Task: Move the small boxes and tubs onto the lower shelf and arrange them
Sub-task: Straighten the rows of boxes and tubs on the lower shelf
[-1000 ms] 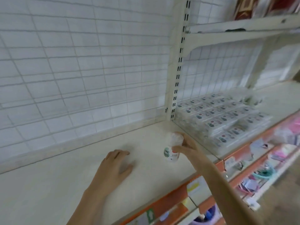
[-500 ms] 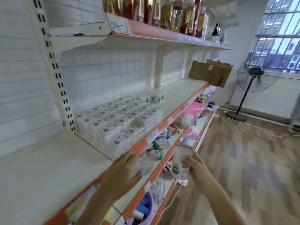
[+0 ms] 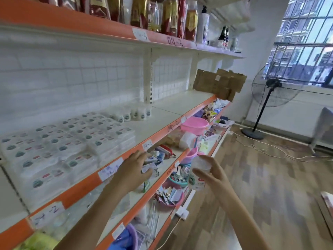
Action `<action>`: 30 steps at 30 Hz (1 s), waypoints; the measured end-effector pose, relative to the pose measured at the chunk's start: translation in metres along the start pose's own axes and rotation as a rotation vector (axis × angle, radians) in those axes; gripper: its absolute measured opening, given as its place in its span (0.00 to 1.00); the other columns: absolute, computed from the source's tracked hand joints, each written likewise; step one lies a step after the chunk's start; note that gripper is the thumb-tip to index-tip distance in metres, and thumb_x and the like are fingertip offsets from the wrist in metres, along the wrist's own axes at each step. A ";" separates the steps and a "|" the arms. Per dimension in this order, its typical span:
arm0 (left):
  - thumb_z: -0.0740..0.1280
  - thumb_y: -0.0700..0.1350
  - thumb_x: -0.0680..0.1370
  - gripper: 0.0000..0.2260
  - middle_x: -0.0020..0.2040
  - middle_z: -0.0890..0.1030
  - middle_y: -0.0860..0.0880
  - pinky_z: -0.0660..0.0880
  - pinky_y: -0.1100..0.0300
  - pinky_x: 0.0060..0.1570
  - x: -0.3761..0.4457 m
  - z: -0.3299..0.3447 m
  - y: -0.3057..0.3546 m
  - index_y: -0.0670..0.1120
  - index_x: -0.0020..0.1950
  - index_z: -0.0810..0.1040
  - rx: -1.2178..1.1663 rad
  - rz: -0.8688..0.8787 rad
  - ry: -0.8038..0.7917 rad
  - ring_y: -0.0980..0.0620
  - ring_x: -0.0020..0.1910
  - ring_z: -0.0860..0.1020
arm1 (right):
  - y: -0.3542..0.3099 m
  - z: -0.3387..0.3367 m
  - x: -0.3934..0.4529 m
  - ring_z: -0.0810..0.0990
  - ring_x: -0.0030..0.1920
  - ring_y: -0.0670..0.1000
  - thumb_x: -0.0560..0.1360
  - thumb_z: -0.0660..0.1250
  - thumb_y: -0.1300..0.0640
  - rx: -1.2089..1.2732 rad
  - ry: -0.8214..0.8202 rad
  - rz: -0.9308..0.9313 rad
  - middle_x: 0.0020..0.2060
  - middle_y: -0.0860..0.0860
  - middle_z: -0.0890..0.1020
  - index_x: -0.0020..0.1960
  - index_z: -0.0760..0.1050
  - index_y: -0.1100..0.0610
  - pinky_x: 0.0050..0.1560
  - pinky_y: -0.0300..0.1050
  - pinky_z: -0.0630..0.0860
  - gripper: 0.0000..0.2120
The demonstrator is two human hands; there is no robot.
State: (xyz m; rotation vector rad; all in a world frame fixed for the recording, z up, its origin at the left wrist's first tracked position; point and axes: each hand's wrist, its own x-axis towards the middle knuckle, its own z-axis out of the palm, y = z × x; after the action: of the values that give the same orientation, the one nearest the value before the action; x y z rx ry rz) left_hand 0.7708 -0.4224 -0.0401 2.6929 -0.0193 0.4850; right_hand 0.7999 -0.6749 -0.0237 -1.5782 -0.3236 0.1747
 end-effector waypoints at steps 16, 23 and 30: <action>0.60 0.51 0.78 0.26 0.72 0.61 0.46 0.64 0.57 0.64 0.237 0.075 -0.058 0.44 0.72 0.60 0.155 -0.287 0.061 0.48 0.70 0.61 | -0.008 -0.028 0.303 0.78 0.47 0.46 0.71 0.69 0.62 -0.188 -0.306 -0.093 0.53 0.51 0.77 0.61 0.70 0.54 0.38 0.34 0.78 0.20; 0.57 0.62 0.77 0.38 0.76 0.45 0.38 0.49 0.50 0.73 0.264 0.084 -0.094 0.41 0.76 0.45 0.233 -0.723 -0.084 0.41 0.75 0.46 | -0.028 0.055 0.430 0.77 0.51 0.51 0.70 0.71 0.61 -0.321 -0.578 -0.276 0.55 0.53 0.76 0.59 0.72 0.53 0.47 0.40 0.75 0.19; 0.55 0.73 0.69 0.49 0.76 0.41 0.40 0.41 0.47 0.73 0.267 0.085 -0.110 0.41 0.76 0.42 0.254 -0.969 -0.107 0.41 0.75 0.41 | -0.040 0.133 0.515 0.77 0.55 0.51 0.70 0.72 0.54 -0.565 -1.001 -0.414 0.58 0.48 0.74 0.62 0.72 0.47 0.57 0.45 0.72 0.22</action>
State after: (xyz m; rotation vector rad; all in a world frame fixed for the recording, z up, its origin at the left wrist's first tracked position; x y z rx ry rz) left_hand 1.0591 -0.3390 -0.0655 2.5455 1.3078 0.0294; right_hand 1.2418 -0.3876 0.0572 -1.8253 -1.5747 0.5856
